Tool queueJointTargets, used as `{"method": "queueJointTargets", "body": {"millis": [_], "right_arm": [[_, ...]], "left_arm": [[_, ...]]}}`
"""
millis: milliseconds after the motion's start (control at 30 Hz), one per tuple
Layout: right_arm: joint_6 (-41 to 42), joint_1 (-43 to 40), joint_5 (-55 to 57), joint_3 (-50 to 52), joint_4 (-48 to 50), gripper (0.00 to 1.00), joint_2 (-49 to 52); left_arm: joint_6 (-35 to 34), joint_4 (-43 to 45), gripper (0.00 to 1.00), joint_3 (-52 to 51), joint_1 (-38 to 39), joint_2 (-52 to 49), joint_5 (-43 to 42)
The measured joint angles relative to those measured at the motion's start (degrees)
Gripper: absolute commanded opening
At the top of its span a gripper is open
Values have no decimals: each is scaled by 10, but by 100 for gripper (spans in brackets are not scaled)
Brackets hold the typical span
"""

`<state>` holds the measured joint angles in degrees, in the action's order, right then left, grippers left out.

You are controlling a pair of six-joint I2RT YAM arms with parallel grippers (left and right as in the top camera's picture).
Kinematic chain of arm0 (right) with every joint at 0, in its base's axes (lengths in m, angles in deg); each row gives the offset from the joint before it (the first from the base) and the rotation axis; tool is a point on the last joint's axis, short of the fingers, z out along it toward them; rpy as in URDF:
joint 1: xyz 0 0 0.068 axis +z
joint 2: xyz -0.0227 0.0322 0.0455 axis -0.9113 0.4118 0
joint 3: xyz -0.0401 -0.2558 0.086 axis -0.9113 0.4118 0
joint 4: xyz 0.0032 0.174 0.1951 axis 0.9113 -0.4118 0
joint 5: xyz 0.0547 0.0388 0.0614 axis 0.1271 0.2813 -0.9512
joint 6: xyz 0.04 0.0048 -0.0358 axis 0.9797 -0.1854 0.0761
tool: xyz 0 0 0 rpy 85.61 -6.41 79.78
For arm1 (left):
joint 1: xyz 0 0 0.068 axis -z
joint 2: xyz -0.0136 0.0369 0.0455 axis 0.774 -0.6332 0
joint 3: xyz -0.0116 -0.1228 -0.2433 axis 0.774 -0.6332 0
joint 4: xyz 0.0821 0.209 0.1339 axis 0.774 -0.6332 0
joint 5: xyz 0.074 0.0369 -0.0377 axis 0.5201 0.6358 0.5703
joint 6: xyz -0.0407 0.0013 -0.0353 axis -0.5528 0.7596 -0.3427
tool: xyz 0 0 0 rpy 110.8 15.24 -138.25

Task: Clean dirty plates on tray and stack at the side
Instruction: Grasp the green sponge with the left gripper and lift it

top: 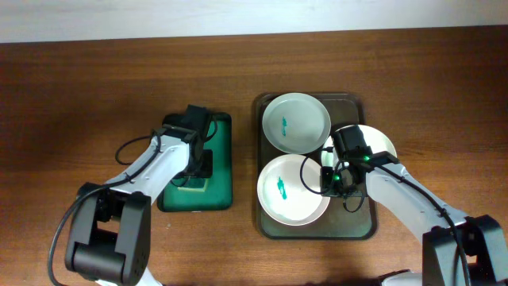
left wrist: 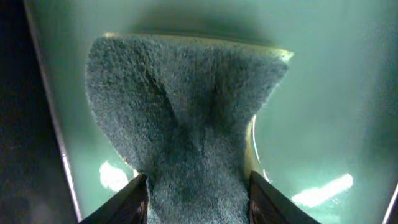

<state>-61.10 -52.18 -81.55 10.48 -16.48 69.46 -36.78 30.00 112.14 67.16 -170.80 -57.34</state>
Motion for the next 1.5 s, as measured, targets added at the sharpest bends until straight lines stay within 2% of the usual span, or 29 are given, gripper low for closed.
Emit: {"method": "queueJointTargets", "body": {"millis": [67, 133, 367, 600, 633, 700, 733, 967, 1167, 1200, 1233, 1500], "right_arm": [[0, 0, 0, 0, 0, 4, 0], [0, 0, 0, 0, 0, 4, 0], [0, 0, 0, 0, 0, 4, 0], [0, 0, 0, 0, 0, 4, 0], [0, 0, 0, 0, 0, 5, 0], [0, 0, 0, 0, 0, 5, 0], [0, 0, 0, 0, 0, 5, 0], [0, 0, 0, 0, 0, 5, 0], [0, 0, 0, 0, -1, 6, 0], [0, 0, 0, 0, -1, 13, 0], [1, 0, 0, 0, -1, 16, 0], [1, 0, 0, 0, -3, 19, 2]], "left_arm": [[-1, 5, 41, -4, 0, 0, 0], [-2, 7, 46, -5, 0, 0, -1], [-4, 25, 47, -19, 0, 0, -1], [-5, 33, 38, -23, 0, 0, -1], [-5, 35, 31, -24, 0, 0, -1], [-5, 38, 5, -25, 0, 0, -2], [-6, 38, 0, -26, 0, 0, -3], [-6, 33, 0, -28, 0, 11, -3], [11, 22, 0, -38, 0, 167, -5], [13, 17, 0, -38, 0, 198, -5], [16, 15, 0, -38, 0, 216, -5], [41, 1, 0, -38, 0, 235, -12]]}}
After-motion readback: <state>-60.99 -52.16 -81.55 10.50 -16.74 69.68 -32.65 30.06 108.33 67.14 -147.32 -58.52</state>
